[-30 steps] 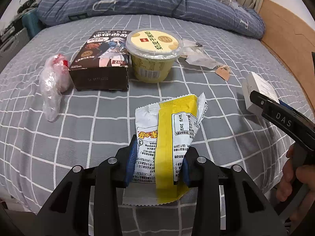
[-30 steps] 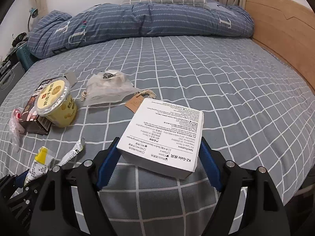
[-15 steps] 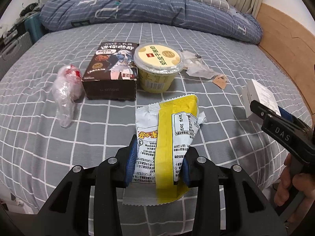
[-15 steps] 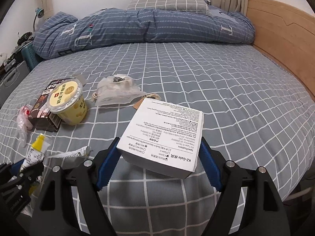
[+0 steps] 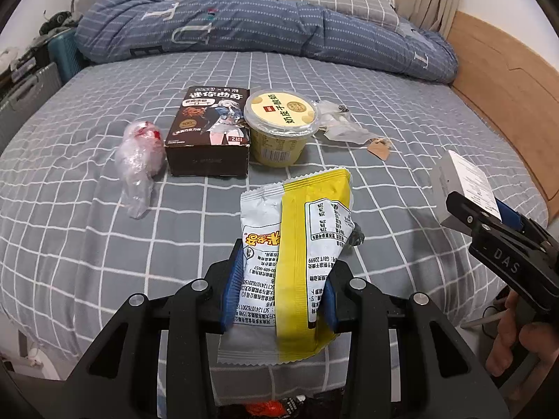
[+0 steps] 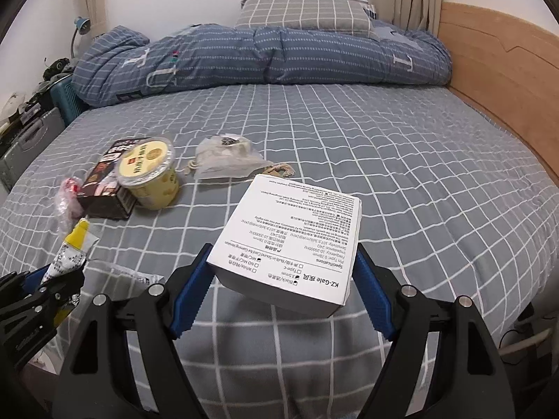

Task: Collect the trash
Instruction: 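Carry the snack packet and white box in both tools down to the bin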

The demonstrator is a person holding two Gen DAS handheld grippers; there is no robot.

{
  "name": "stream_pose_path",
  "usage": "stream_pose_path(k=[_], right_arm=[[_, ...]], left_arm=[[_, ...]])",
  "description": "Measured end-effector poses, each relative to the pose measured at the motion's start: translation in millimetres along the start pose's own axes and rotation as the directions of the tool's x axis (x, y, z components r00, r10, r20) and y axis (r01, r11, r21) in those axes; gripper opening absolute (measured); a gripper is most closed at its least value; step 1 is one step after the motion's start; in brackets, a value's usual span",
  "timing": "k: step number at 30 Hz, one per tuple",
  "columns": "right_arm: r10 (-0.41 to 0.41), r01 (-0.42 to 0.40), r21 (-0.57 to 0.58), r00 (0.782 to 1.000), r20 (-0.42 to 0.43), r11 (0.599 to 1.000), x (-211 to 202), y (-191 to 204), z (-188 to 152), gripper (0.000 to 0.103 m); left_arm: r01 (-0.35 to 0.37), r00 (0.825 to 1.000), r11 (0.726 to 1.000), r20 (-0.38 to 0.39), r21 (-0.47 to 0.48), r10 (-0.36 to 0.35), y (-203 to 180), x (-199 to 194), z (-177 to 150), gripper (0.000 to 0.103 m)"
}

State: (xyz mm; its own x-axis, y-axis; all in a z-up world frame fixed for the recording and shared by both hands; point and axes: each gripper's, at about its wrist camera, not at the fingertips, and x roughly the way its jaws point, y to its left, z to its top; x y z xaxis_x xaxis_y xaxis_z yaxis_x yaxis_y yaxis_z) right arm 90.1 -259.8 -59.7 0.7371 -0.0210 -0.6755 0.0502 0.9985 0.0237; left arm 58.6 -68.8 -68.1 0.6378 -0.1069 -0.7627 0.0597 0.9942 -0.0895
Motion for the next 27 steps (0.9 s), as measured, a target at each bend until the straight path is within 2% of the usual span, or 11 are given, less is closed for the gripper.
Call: stream_pose_path(k=[17,27], right_arm=[[0.057,-0.056,-0.030,0.998,0.023,0.998,-65,16,-42,0.074],[0.075,-0.074,-0.040,0.997,0.016,0.996,-86,24,-65,0.074]], left_arm=[[0.030,1.000,0.999,0.005,-0.023,-0.030,4,-47,-54,0.037],[0.033,0.999,0.999,-0.013,-0.022,-0.034,2,-62,-81,0.037]])
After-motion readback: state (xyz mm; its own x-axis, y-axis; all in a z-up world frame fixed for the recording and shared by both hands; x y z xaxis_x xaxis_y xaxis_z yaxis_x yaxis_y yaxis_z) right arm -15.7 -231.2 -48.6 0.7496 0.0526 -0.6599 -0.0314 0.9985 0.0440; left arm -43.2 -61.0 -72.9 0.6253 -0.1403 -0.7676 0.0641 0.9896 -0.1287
